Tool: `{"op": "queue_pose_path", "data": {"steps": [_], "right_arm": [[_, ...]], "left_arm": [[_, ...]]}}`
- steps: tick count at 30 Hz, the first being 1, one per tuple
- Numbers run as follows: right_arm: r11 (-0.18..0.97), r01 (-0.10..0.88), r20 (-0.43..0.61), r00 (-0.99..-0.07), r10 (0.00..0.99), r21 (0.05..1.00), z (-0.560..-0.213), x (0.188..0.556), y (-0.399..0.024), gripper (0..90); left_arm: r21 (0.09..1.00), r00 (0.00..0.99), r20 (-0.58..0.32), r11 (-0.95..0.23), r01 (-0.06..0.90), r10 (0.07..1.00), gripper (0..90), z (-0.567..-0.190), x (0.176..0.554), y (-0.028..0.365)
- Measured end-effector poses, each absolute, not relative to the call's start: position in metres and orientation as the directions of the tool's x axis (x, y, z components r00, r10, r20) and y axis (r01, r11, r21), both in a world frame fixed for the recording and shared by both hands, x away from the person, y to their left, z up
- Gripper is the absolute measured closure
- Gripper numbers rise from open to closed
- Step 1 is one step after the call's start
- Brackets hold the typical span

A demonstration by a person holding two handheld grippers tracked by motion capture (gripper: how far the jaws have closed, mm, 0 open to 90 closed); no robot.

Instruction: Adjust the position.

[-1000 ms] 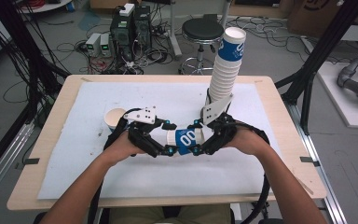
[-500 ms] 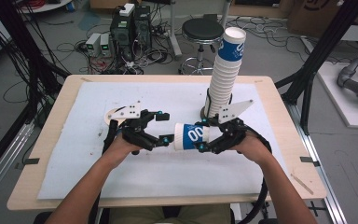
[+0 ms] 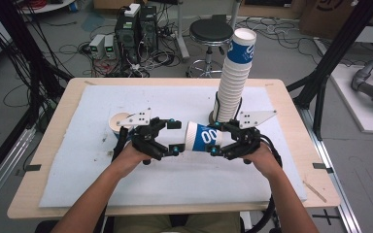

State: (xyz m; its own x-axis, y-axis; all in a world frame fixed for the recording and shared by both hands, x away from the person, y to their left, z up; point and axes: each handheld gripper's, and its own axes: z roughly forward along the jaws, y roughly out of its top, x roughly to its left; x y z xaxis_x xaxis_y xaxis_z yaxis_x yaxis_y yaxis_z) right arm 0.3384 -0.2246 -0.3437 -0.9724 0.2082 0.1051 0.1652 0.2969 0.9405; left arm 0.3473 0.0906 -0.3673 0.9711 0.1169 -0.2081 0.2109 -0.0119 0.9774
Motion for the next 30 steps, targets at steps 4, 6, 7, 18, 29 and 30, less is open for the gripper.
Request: {"op": "queue_pose_path", "data": {"steps": [4,6,7,18,29,30], "right_arm": [[0.299,0.156,0.101,-0.977,0.19,0.941,-0.346,0.337,-0.218,28.2],[0.309,0.154,0.1,-0.978,0.184,0.939,-0.347,0.336,-0.215,28.2],[0.314,0.152,0.098,-0.979,0.181,0.937,-0.348,0.336,-0.214,28.2],[0.323,0.162,0.113,-0.98,0.165,0.932,-0.349,0.336,-0.212,29.0],[0.325,0.18,0.133,-0.978,0.162,0.929,-0.349,0.336,-0.211,29.3],[0.323,0.18,0.133,-0.978,0.161,0.929,-0.349,0.335,-0.211,29.2]], "left_arm": [[0.977,0.972,-0.21,-0.021,0.214,0.108,9.9,-0.368,0.347,0.084],[0.974,0.97,-0.218,-0.029,0.223,0.108,9.9,-0.368,0.348,0.083],[0.973,0.969,-0.222,-0.031,0.227,0.109,9.9,-0.368,0.348,0.082],[0.972,0.971,-0.219,-0.069,0.226,0.093,20.6,-0.367,0.348,0.086],[0.971,0.972,-0.217,-0.085,0.224,0.09,23.0,-0.362,0.347,0.087],[0.971,0.972,-0.218,-0.085,0.225,0.089,23.0,-0.362,0.347,0.087]]}}
